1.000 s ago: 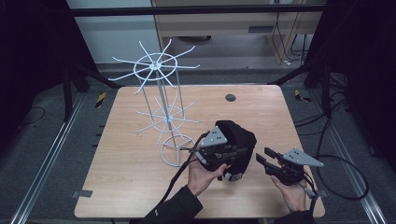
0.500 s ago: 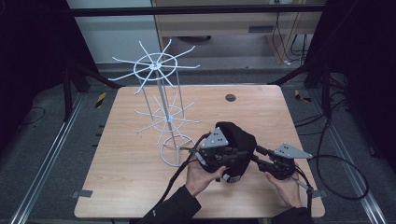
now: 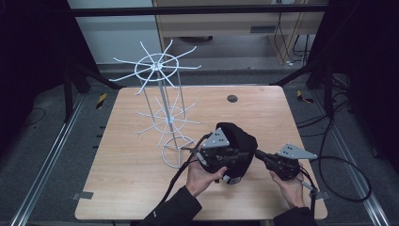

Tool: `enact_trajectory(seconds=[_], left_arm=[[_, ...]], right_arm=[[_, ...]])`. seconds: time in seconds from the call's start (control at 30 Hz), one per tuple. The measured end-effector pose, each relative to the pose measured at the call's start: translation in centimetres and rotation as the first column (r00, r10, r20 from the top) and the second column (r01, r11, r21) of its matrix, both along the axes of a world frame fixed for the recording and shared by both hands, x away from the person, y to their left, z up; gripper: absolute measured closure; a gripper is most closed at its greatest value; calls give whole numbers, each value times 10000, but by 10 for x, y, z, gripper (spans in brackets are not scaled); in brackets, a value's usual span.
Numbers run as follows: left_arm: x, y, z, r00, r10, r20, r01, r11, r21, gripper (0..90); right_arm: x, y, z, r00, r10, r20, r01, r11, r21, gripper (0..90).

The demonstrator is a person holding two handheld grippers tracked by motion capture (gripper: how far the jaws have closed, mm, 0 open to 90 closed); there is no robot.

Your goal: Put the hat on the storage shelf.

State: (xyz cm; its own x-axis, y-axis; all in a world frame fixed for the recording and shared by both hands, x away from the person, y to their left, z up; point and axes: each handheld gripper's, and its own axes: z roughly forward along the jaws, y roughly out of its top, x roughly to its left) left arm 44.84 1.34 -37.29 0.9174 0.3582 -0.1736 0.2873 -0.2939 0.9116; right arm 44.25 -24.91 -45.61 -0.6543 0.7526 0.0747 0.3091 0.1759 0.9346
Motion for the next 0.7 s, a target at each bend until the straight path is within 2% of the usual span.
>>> enact_trajectory(seconds=[0.17, 0.2, 0.23, 0.37, 0.4, 0.43, 0.47, 0.5, 0.53, 0.57, 0.7], left_arm=[[1, 2, -1, 10000, 8, -21, -7, 9997, 262, 823], [1, 2, -1, 10000, 8, -21, -7, 9997, 262, 823], [1, 1, -1, 9999, -94, -100, 97, 9994, 334, 823], [1, 0, -2, 9996, -227, -139, 235, 9981, 571, 824], [1, 0, -2, 9995, -275, -145, 284, 9975, 654, 824], [1, -1, -2, 9995, -279, -153, 290, 9967, 757, 824], [1, -1, -2, 9995, -279, -153, 290, 9967, 757, 825], [2, 0, -3, 9995, -269, -157, 282, 9958, 873, 824], [2, 0, -3, 9995, -269, -157, 282, 9958, 873, 824], [3, 0, -4, 9996, -234, -178, 249, 9958, 881, 824], [6, 1, -4, 9998, -147, -166, 160, 9964, 830, 823]], right_arm=[[-6, -2, 6, 9988, 337, 356, -347, 9990, 276, 667], [-6, -2, 6, 9988, 337, 356, -347, 9990, 276, 667], [-5, -1, 7, 9981, 357, 495, -373, 9988, 311, 580], [-1, 2, 8, 9964, 557, 638, -579, 9978, 329, 550], [0, 3, 9, 9947, 743, 717, -762, 9968, 233, 576], [0, 7, 9, 9912, 991, 874, -992, 9951, -31, 665], [0, 7, 9, 9912, 991, 874, -992, 9951, -31, 665], [0, 10, 9, 9892, 1234, 796, -1216, 9922, -273, 799], [-1, 12, 9, 9888, 1240, 828, -1213, 9919, -370, 854], [-1, 13, 9, 9883, 1315, 772, -1288, 9909, -393, 884], [-2, 12, 11, 9902, 1249, 621, -1217, 9911, -538, 899]])
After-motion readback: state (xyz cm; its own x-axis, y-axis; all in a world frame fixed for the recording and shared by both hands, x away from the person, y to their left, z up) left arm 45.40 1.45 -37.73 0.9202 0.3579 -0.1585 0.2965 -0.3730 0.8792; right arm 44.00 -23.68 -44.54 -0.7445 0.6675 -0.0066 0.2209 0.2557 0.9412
